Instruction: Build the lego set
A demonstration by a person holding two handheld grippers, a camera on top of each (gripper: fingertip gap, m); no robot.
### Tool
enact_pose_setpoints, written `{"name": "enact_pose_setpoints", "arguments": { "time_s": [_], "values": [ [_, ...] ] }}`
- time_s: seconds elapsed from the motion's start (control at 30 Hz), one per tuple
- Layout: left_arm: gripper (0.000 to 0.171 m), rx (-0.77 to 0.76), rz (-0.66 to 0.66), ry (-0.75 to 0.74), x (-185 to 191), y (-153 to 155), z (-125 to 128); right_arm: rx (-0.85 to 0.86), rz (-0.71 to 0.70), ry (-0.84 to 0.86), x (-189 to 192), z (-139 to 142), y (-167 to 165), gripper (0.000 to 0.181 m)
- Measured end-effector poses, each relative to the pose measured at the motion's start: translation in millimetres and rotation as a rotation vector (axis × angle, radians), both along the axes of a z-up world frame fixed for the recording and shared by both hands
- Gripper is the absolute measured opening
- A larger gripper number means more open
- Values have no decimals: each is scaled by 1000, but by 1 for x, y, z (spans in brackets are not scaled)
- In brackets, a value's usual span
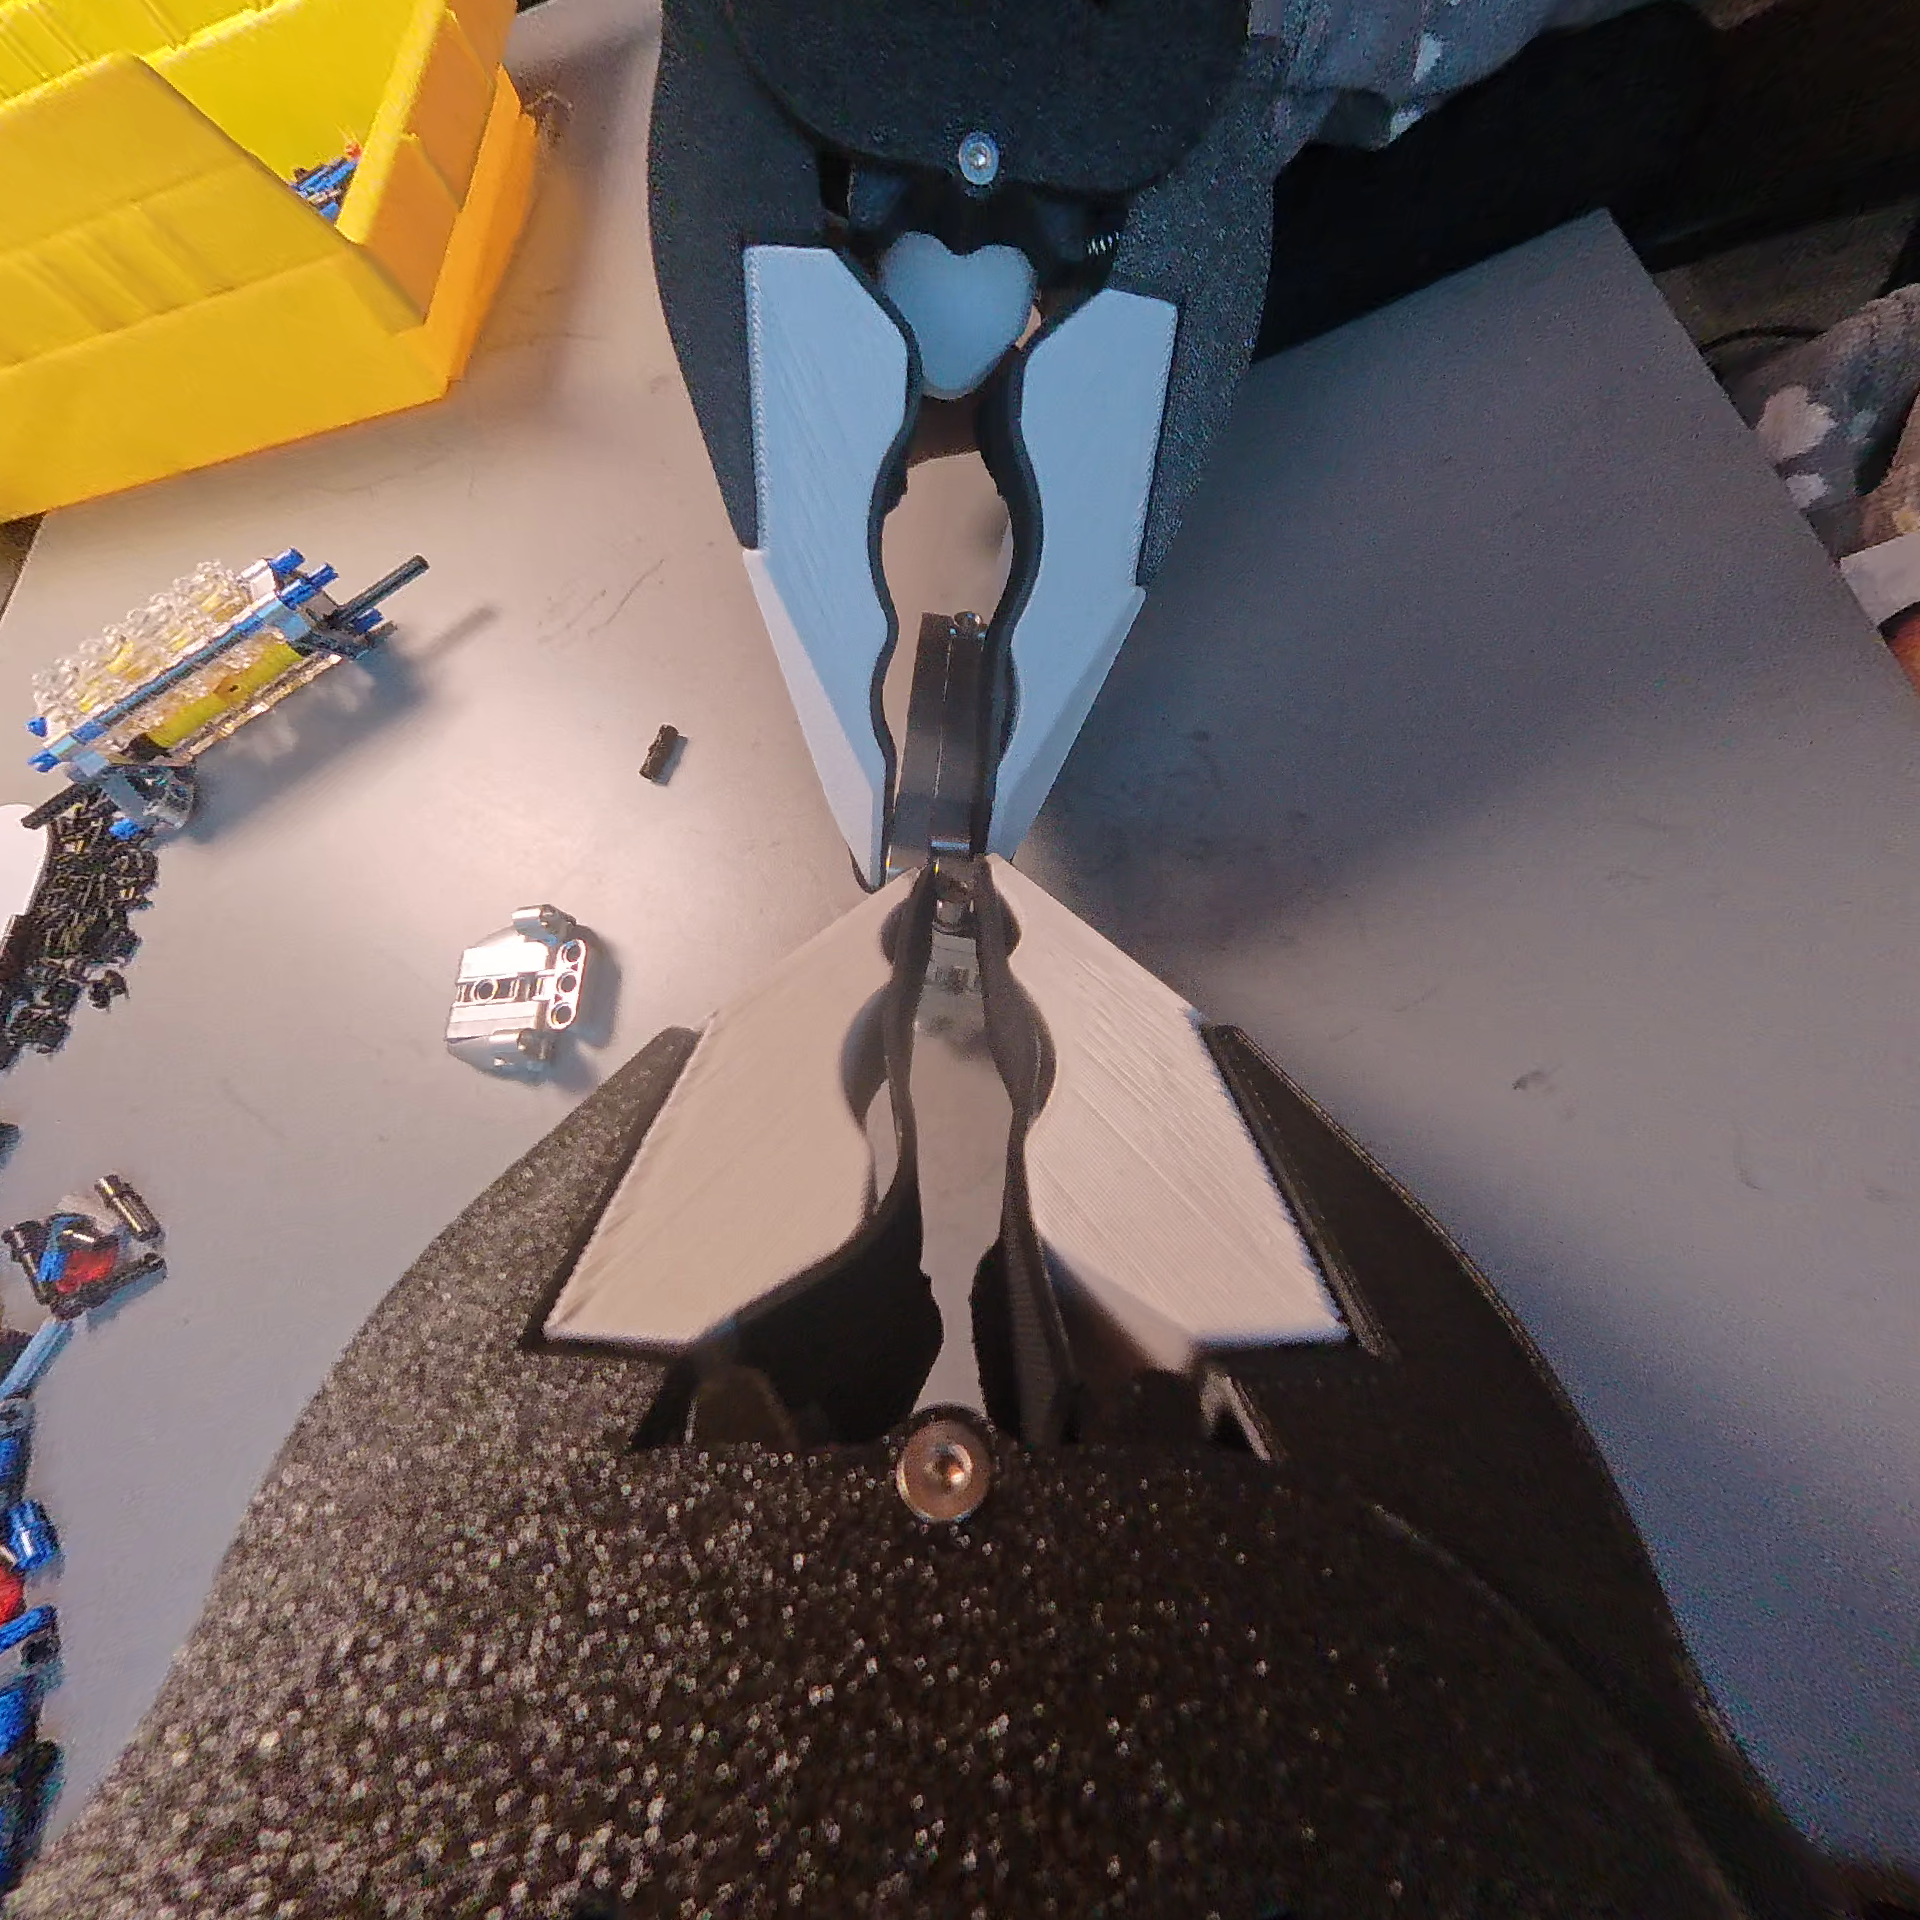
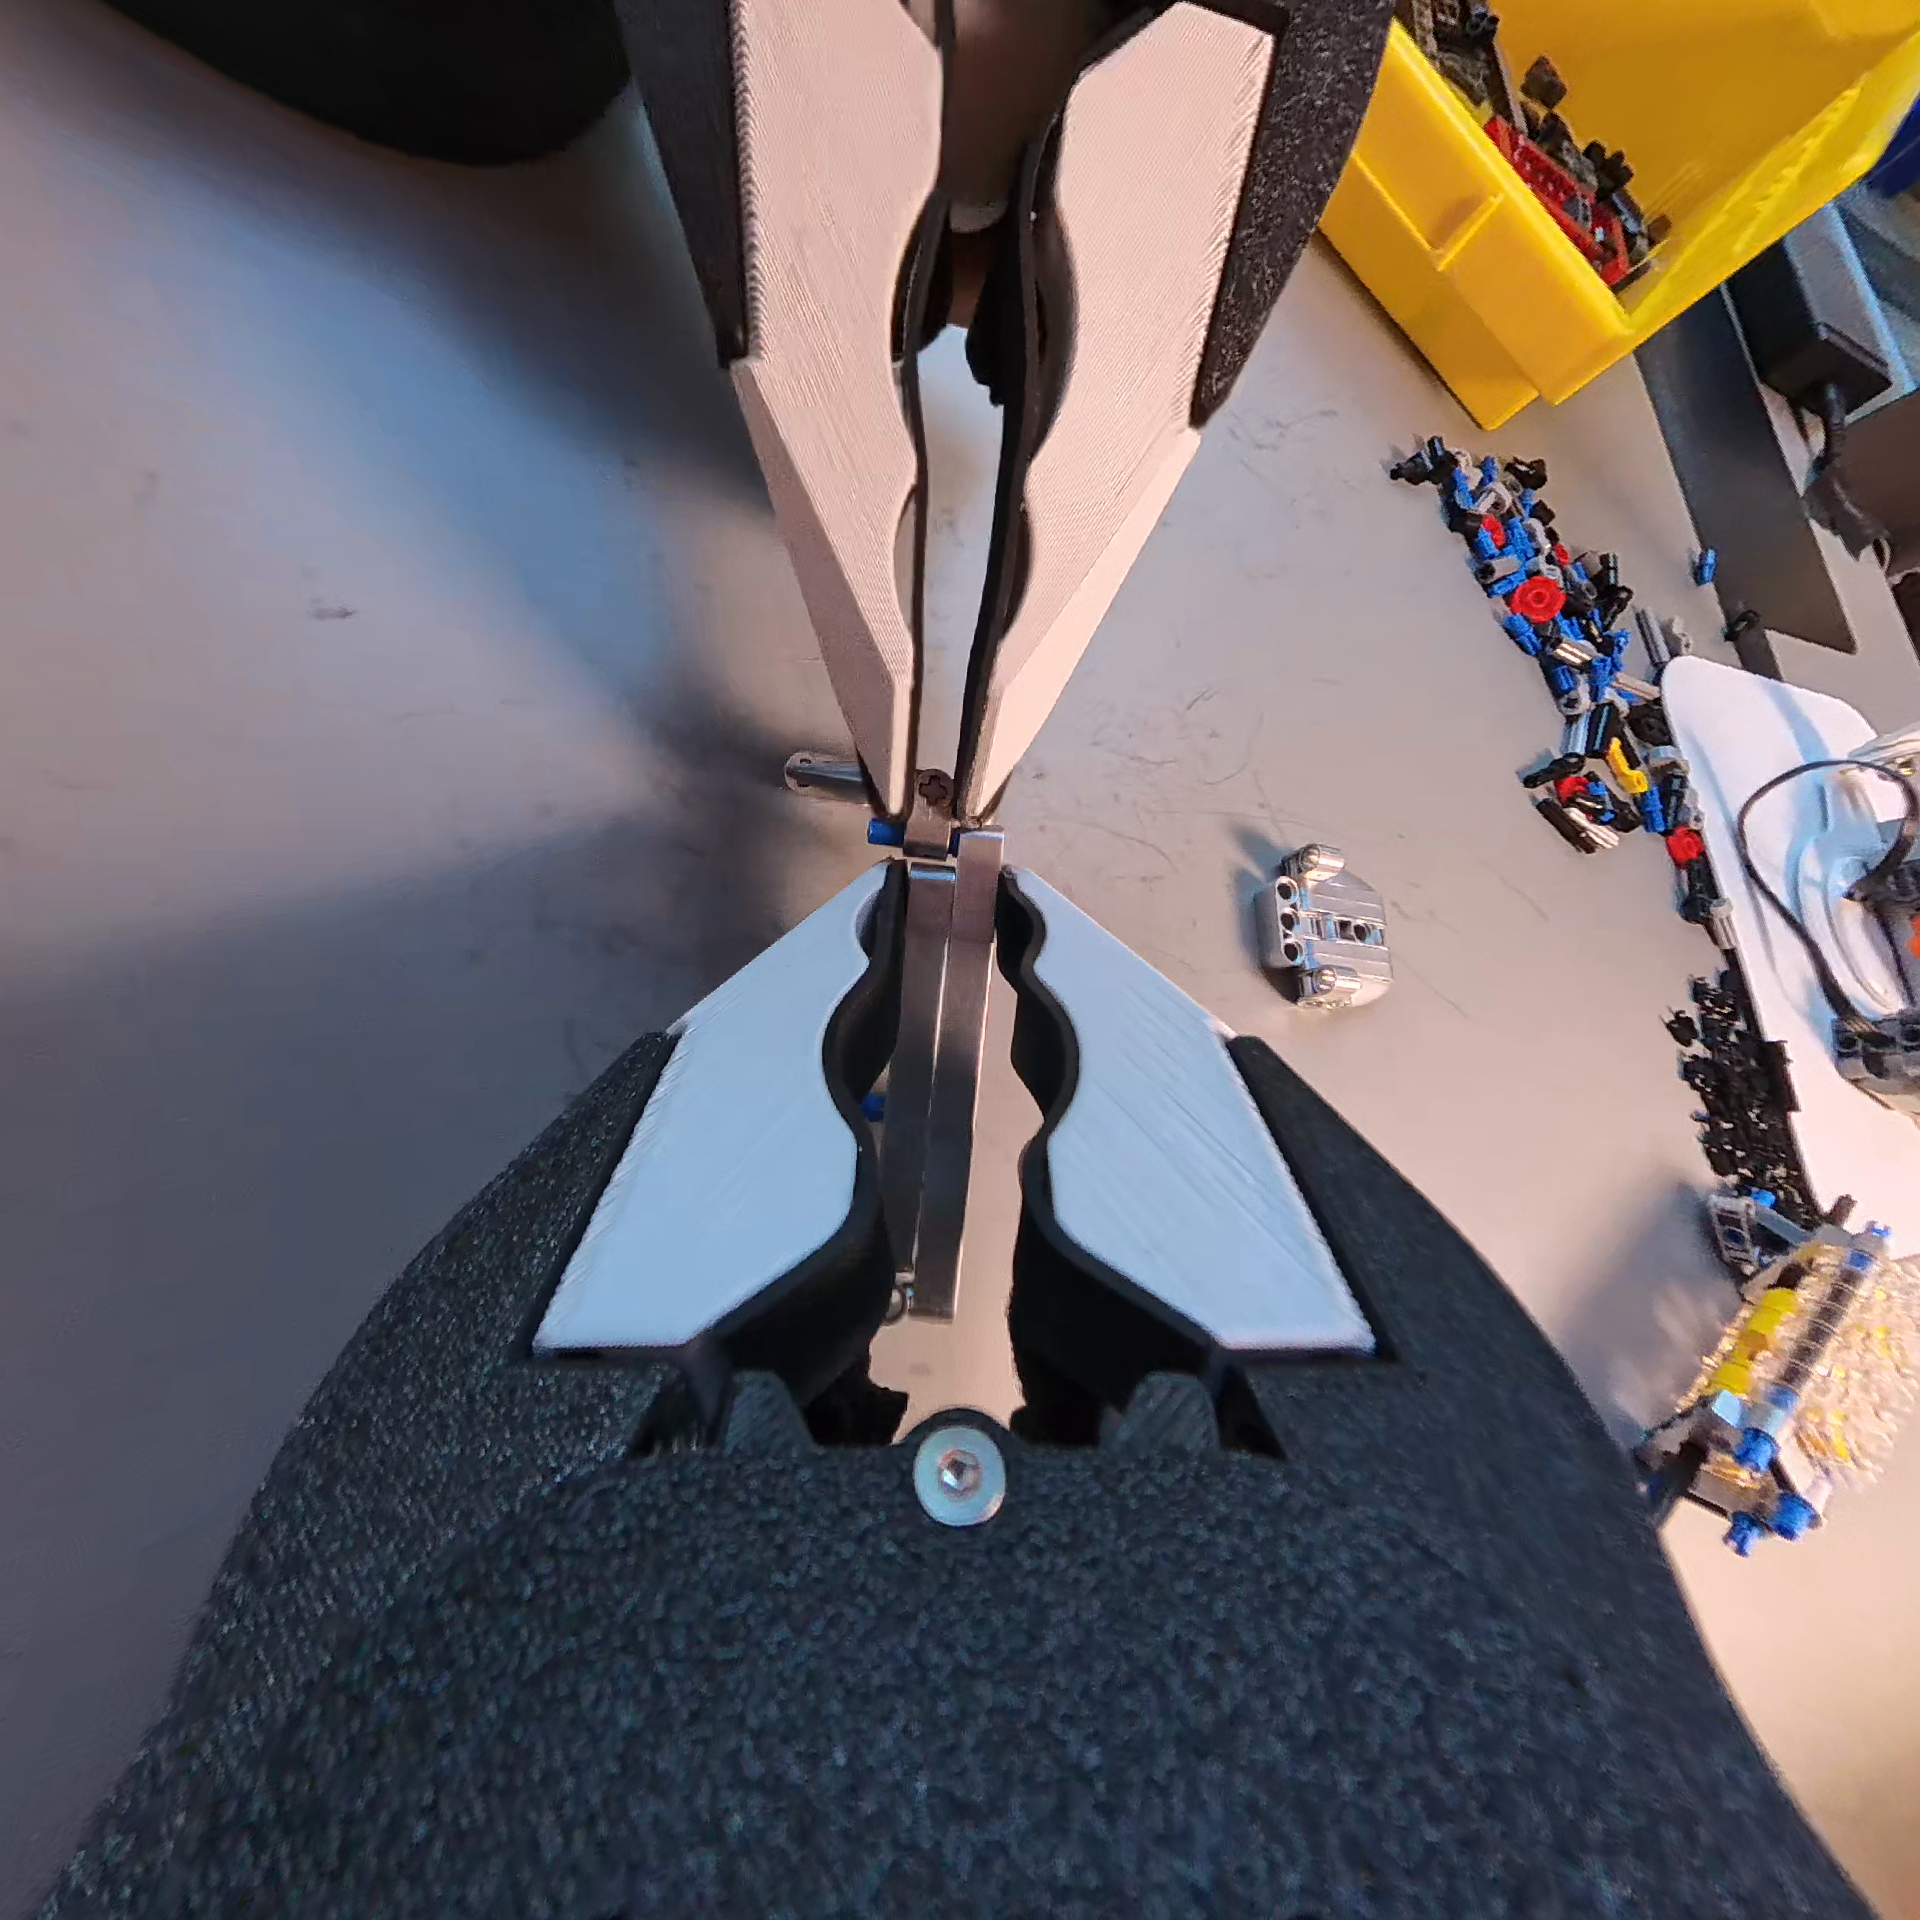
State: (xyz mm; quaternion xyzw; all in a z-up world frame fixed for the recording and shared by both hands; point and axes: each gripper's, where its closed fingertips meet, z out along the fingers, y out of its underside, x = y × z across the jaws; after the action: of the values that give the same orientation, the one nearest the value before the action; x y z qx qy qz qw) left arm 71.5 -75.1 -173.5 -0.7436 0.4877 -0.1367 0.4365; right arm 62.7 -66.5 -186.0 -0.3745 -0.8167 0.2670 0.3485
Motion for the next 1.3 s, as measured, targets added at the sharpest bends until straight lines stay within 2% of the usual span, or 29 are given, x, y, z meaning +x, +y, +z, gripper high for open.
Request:
{"name": "enact_pose_setpoints", "arguments": {
  "time_s": [0.23, 0.33, 0.47, 0.63, 0.77, 0.97, 1.3],
  "values": [
    [3, 1, 36, 12, 0, 4, -1, 12, -28, -6, -1, -2, 4, 14],
    [5, -1, 90, 21, -5, 10, -1, 31, -82, -3, -6, -3, 11, 14],
    [29, 20, 128, 39, -9, 13, 1, 40, -52, 7, -5, -2, 8, 15],
    [20, -34, 74, 7, -3, 3, 0, 61, 29, 69, -4, 7, -1, 15],
    [17, -35, 49, 36, 1, -1, -1, 92, 63, 57, 0, 4, -5, 14],
    [14, -13, 18, 94, 2, -2, -6, 72, 54, 14, 2, -1, -7, 14],
    [12, -36, -2, 6, 6, -3, -4, 0, 64, 6, 6, 0, -10, 13]
  ]
}}
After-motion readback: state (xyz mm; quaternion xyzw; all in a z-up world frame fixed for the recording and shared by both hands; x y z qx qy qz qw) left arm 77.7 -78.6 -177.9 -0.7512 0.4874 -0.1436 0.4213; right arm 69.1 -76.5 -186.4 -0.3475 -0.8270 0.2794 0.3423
